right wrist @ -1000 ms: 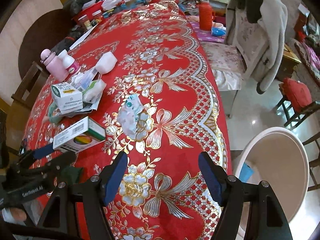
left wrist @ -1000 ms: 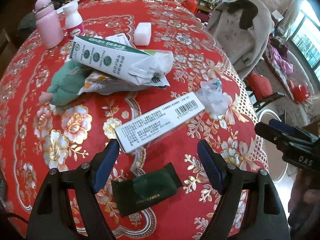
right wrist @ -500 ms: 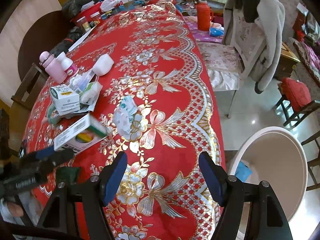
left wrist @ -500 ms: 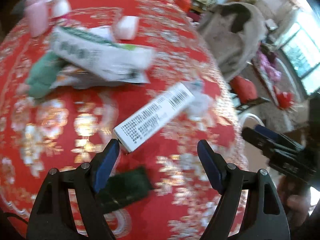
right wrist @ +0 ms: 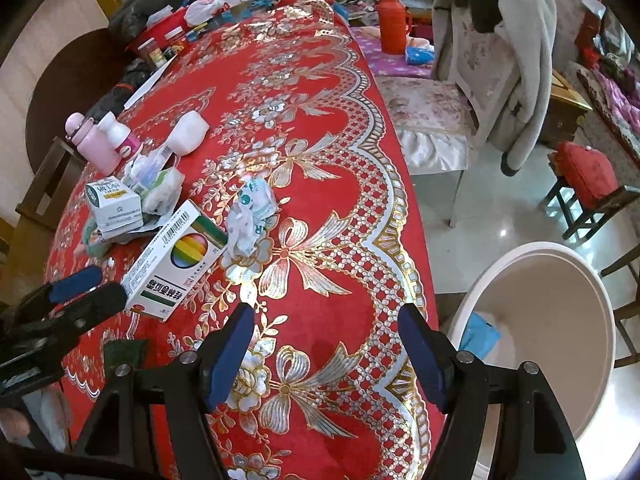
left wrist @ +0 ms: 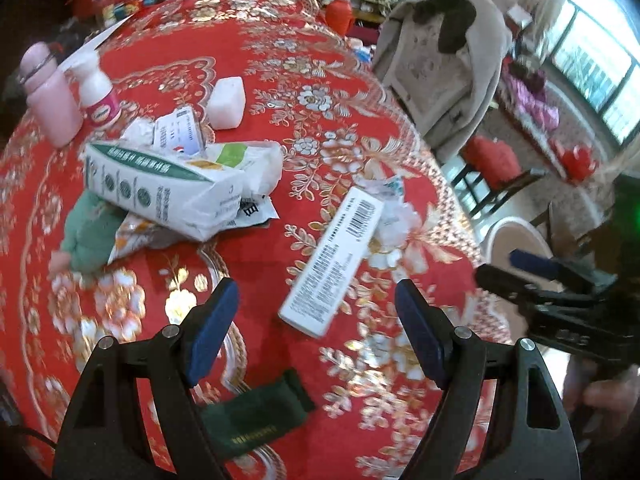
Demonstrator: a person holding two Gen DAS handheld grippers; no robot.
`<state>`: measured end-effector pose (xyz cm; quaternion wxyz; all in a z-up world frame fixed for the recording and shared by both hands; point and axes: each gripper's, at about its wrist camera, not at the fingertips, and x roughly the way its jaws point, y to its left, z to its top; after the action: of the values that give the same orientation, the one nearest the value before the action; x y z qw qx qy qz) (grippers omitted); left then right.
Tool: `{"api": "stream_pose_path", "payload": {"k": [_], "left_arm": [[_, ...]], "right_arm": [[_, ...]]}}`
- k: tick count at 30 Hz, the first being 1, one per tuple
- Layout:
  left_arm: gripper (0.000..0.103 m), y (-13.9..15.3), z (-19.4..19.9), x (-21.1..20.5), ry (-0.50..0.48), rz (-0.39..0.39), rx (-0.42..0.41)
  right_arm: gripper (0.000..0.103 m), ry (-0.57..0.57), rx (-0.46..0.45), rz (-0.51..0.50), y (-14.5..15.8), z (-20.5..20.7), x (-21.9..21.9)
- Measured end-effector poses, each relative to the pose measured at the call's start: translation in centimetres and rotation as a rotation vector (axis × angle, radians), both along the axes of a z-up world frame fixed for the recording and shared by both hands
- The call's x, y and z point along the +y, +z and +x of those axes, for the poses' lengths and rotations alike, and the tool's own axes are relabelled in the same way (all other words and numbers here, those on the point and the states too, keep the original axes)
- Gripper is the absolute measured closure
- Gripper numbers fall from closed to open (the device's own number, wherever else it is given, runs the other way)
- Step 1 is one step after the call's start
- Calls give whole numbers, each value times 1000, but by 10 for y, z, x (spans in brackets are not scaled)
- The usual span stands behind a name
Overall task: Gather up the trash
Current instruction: 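Return to the table and grasp the white barcode box with left tool, then grasp the clear plastic wrapper with the right tool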
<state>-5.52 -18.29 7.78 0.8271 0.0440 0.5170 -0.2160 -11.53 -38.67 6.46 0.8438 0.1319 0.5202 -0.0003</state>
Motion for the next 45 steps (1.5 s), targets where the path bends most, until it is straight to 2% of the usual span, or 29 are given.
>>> {"api": "stream_pose_path", "payload": {"k": [3,5,7,8,9,14,21,23,25,31,36,39,45], "left_arm": [[23,-11,10,-9,-32,57,7],[24,-16,17,-12,-34,58,22],[47,-20,21,-14,-31,39,55],[65,-24,25,-14,-35,28,94],[73,-26,26,-15,-34,23,111],[74,-20,23,-2,-2,-31,123],[74,-2,12,16,51,-48,83],[74,-1,11,20,68,-41,72],[74,-1,8,25,83,-47,76],[74,2,2,34,119,-47,72],[74,5,-4,34,133,-37,52],[74,8,-8,31,132,-40,47],[74,18,-17,17,109,-56,29]], "right_arm": [[31,-3,2,5,-1,2,0],[31,1,4,4,-2,5,2],[31,8,5,0,-3,9,4],[31,11,5,1,-4,11,6],[31,12,5,2,-5,13,7],[31,39,-10,10,-8,29,16],[31,93,-39,8,-11,61,39],[36,109,-45,0,-13,71,46],[48,121,-33,-23,-17,80,54],[75,134,0,-39,-32,89,62],[82,112,-16,17,-29,76,52],[82,102,-35,81,-20,63,43],[82,93,-70,108,-5,36,32]]}}
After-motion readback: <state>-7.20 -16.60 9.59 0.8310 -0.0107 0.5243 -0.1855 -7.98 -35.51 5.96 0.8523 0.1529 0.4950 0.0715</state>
